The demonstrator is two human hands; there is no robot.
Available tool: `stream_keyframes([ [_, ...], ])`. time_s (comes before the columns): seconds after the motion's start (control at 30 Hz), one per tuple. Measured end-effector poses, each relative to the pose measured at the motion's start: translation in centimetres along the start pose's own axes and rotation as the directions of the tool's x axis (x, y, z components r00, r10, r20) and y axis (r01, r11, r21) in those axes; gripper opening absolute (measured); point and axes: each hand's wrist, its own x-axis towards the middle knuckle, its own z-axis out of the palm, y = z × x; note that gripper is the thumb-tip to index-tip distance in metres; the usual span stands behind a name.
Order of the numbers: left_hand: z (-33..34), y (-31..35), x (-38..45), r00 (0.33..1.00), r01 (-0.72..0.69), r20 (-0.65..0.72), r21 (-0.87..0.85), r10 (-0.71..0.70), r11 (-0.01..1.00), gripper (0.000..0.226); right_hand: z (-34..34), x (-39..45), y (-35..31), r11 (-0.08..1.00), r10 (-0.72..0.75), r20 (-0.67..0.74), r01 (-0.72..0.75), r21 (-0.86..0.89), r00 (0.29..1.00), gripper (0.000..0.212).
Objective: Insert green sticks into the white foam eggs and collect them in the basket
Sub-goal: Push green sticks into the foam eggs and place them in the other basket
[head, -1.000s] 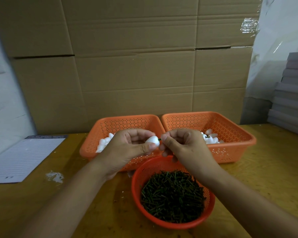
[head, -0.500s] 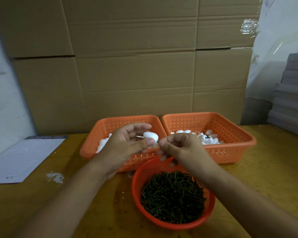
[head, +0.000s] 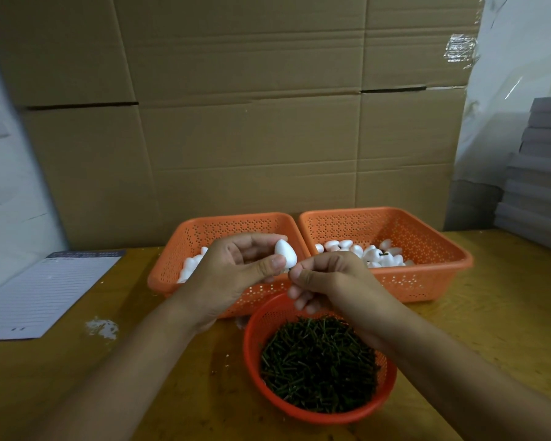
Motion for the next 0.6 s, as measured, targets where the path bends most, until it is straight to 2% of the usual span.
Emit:
stream_keyframes([
  [0.17,0.17,-0.08,-0.03,1.000,0.002,0.000,0.007,-0.002,1.000,0.035,-0.03,0.22,0.29,0.996,0.037,0.027,-0.039,0.077,0.999,0.020],
  [0.37,0.20,-0.18,0.04,1.000,0.018,-0.008,-0.057,-0.019,0.998,0.036,-0.07,0.54,0.85,0.989,0.032,0.044,-0.038,0.144,0.999,0.011],
  [0.6,-0.06,-0.14,0.05,1.000,0.018,0.024,-0.075,-0.016,0.997,0.039,-0.11,0.55,0.81,0.975,0.013,0.061,-0.026,0.221,0.998,0.012],
])
